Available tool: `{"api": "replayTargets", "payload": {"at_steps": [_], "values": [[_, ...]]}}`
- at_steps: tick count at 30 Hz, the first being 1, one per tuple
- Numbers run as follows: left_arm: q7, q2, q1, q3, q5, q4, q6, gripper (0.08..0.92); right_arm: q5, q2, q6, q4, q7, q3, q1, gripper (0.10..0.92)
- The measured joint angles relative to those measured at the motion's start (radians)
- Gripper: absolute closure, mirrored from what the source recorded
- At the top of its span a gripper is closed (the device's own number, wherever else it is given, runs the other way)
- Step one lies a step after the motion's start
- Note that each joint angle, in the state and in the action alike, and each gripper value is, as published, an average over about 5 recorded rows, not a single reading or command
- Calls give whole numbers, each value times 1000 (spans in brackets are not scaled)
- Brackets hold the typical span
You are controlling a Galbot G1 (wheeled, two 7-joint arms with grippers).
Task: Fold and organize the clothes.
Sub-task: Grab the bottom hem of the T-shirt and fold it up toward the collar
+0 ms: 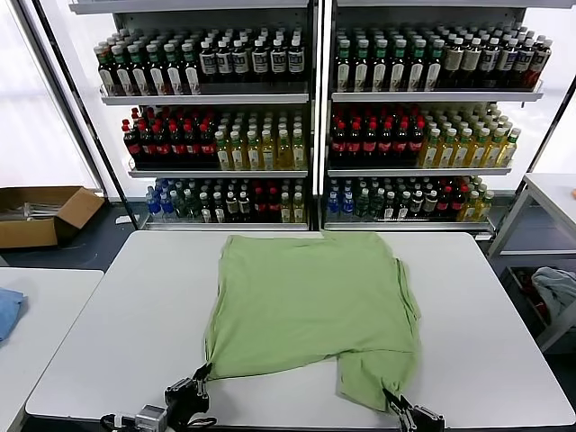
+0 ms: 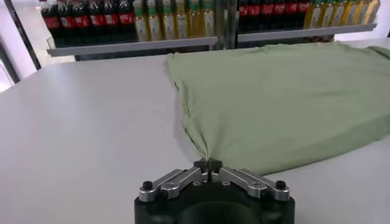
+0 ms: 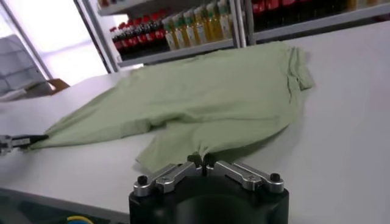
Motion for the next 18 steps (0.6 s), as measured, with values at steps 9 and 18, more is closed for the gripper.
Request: {"api": "replayTargets", "payload": {"at_steps": [9,18], "values": [[13,5,58,-58,-10,-84,-11,916,40,9,41,45,-52,31,-61,909],[30,22,116,-120,-46,-152,-9,916,106,-2,49,73,-40,36,-59,909]]}}
